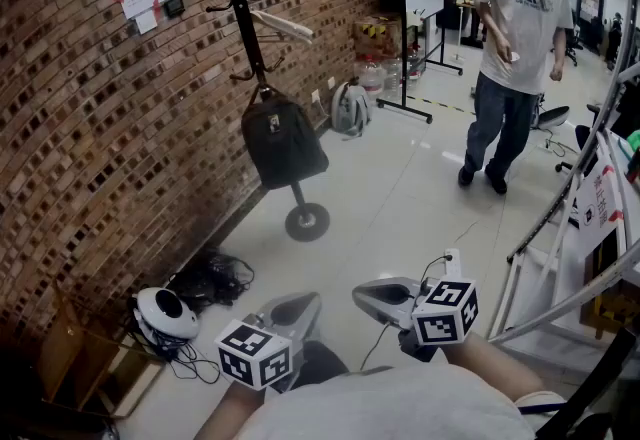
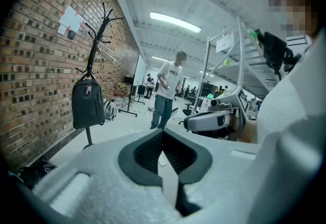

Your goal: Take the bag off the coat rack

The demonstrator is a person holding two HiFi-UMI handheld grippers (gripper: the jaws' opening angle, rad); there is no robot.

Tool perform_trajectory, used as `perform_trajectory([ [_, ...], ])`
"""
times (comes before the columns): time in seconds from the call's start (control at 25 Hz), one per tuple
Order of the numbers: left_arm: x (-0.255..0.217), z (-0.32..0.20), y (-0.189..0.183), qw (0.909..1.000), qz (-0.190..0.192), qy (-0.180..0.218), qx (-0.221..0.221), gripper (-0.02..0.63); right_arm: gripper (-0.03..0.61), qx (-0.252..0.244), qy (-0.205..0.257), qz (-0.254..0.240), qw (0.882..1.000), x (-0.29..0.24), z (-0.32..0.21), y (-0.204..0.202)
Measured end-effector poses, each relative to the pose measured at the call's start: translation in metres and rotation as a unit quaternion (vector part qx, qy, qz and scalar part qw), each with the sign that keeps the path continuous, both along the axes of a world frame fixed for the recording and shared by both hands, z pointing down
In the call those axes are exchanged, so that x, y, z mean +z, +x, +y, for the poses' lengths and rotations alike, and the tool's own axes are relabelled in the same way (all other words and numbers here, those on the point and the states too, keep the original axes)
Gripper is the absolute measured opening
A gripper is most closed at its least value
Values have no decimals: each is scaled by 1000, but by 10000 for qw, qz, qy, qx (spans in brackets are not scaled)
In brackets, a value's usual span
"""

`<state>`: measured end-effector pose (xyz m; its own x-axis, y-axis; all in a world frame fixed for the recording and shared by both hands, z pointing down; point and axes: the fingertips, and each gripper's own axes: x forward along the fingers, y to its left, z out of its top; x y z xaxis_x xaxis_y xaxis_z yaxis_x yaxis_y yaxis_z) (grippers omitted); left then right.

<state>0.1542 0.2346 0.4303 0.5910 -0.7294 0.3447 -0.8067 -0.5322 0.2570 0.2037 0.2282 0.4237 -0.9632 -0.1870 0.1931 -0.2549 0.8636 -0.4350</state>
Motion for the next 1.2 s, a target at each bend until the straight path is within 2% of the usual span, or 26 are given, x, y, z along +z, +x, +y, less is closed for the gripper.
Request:
perform_trajectory([
  [0.28, 11, -55, -13, 9999, 95, 64, 95, 0, -2, 248, -5, -29, 9997, 14, -52, -6],
  [0.52, 26, -137, -48, 9994, 241, -16, 241, 2, -2, 450, -88, 97, 9989, 30, -125, -40],
  [0.68, 17, -207, -97, 9991, 281, 16, 328, 2, -2, 544, -85, 168, 9983, 22, -192, -89],
  [0.88, -5, -311, -184, 9986, 306, 148, 400, 0, -2, 627, 3, 149, 9979, 2, -296, -174],
  [1.04, -3, -386, -251, 9989, 203, 212, 355, 0, -2, 679, 159, 76, 9975, -5, -375, -237],
  [1.2, 2, -440, -297, 9991, 236, 188, 289, 0, -2, 846, 224, 140, 9961, 0, -432, -272],
])
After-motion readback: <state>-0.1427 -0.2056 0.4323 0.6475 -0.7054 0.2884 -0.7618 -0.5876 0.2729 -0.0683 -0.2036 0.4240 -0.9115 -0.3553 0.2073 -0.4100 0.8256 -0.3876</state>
